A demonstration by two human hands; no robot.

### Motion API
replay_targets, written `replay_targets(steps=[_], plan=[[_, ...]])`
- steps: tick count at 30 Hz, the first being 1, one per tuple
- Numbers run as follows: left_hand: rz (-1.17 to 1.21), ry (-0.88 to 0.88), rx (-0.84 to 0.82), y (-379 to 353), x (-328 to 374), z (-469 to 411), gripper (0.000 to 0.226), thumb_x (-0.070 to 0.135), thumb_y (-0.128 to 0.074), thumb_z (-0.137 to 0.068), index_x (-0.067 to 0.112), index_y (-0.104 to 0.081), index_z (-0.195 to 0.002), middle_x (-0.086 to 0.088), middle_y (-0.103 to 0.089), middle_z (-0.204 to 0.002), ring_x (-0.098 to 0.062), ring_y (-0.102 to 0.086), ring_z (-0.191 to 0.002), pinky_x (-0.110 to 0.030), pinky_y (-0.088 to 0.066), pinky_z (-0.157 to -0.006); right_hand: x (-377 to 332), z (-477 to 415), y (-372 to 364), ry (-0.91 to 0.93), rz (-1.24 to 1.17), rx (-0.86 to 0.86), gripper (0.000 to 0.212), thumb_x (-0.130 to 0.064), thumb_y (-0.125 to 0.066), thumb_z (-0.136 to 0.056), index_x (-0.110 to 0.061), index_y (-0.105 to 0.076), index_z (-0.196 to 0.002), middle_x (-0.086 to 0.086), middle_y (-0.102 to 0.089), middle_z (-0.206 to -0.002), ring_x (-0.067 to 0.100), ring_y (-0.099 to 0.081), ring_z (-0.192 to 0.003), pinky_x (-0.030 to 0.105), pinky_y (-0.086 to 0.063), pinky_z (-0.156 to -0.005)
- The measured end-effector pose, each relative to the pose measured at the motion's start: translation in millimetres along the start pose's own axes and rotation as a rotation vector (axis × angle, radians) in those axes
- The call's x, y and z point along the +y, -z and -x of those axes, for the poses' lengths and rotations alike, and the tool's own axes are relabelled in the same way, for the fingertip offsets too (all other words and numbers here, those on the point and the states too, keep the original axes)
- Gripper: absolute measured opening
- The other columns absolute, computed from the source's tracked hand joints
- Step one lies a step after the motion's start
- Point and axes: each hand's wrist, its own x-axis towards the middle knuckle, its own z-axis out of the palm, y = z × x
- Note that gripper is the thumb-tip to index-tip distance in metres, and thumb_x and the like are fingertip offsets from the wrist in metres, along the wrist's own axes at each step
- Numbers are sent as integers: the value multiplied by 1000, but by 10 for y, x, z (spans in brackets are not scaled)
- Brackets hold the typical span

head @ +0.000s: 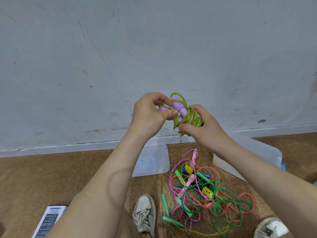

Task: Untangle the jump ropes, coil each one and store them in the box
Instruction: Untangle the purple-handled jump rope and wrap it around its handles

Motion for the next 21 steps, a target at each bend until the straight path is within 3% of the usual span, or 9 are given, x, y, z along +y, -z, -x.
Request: replay_targets(steps=[4, 7, 10, 14, 16, 19, 21], plan=[[125, 60, -48, 45, 5, 20, 39, -7, -81, -64, 18, -63, -87, -22, -65, -81, -28, -68, -67, -34, -58, -59, 6, 19, 44, -19, 61, -87, 41, -45, -71, -61, -32, -54, -96, 7, -67, -82, 25, -60, -72, 42, -51, -71], [55, 44, -83, -13, 48, 81, 20, 0, -82, -67, 10, -67, -76, -14, -67, -68, -21, -69, -58, -31, -56, -58, -52, -3, 112, -83, 122, -165, 42, -44, -77, -67, -23, -55, -95, 3, -64, -75, 11, -57, -61, 36, -51, -59], [-117, 17, -77, -150, 5, 117, 19, 14, -82, -64, 19, -64, -69, 3, -64, -59, -10, -65, -54, -33, -56, -60, -86, -25, 139, -141, 207, -173, 48, -52, -74, -74, -13, -57, -96, -2, -59, -72, 1, -49, -47, 20, -36, -46], [-236, -28, -24, -260, 18, 131, 15, 21, -71, -59, 22, -60, -69, 5, -62, -62, -22, -66, -65, -43, -55, -59, -70, -37, 92, -159, 169, -82, 41, -51, -67, -79, -14, -62, -97, 8, -69, -90, 21, -65, -80, 38, -51, -69], [-270, -4, -17, -261, 29, 126, 17, 23, -75, -62, 22, -60, -68, 8, -60, -58, -22, -65, -66, -43, -55, -63, -74, -52, 103, -155, 160, -80, 33, -46, -68, -80, -16, -64, -94, 6, -69, -90, 20, -64, -83, 36, -51, -72], [-90, 119, -101, -220, 36, 102, 14, 21, -77, -61, 22, -64, -67, 10, -57, -52, -25, -70, -64, -46, -58, -69, -67, -47, 156, -159, 82, -152, 22, -39, -70, -83, -19, -67, -93, -2, -66, -75, 4, -59, -62, 17, -45, -54], [29, 187, -138, -182, 50, 95, 17, 12, -82, -66, 19, -67, -64, 5, -60, -58, -20, -69, -61, -39, -59, -71, -67, -41, 179, -175, 16, -185, 20, -34, -71, -84, -16, -68, -93, -5, -62, -68, 2, -54, -54, 14, -39, -47]])
